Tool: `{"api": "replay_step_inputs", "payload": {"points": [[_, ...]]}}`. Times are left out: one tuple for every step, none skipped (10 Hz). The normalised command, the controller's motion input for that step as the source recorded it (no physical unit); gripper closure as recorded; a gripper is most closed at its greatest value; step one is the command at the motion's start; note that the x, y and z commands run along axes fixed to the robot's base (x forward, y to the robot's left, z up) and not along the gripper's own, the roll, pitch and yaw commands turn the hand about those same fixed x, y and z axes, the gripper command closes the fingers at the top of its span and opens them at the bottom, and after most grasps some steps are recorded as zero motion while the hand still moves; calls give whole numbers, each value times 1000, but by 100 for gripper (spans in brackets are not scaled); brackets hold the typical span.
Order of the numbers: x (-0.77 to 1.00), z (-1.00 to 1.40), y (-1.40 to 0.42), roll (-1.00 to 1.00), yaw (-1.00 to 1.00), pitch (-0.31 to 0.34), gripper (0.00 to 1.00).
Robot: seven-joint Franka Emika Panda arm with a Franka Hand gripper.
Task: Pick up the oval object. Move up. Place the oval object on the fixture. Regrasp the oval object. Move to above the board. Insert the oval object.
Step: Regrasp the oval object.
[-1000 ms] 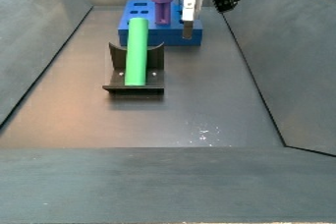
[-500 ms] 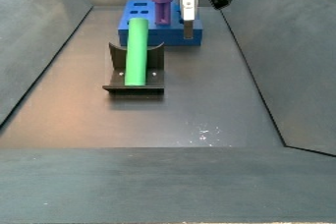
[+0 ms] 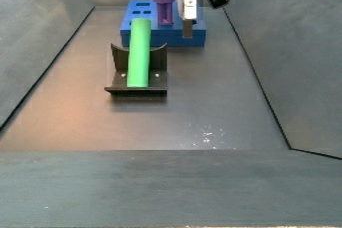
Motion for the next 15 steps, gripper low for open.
{"api": "replay_step_inputs", "payload": {"points": [[1000,-24,-15,123,78,-28,0],[1000,-26,-16,125,48,-21,0],[1000,-29,-15,115,30,-16,0],[1000,-30,-10,109,9,0,0],[1000,-32,-11,106,-2,16,0],[1000,-36,-9,106,-7,40,0],[1000,-35,-9,104,-8,54,0],[1000,-37,-9,98,-6,79,0],[1000,-38,-7,99,-1,92,0],[963,-34,-7,100,14,106,0],[898,-34,-8,103,26,116,0],[840,-33,-9,106,40,122,0],[784,-28,-9,107,51,126,0],[714,-28,-10,107,61,130,0],[683,-29,-11,106,67,131,0]]}}
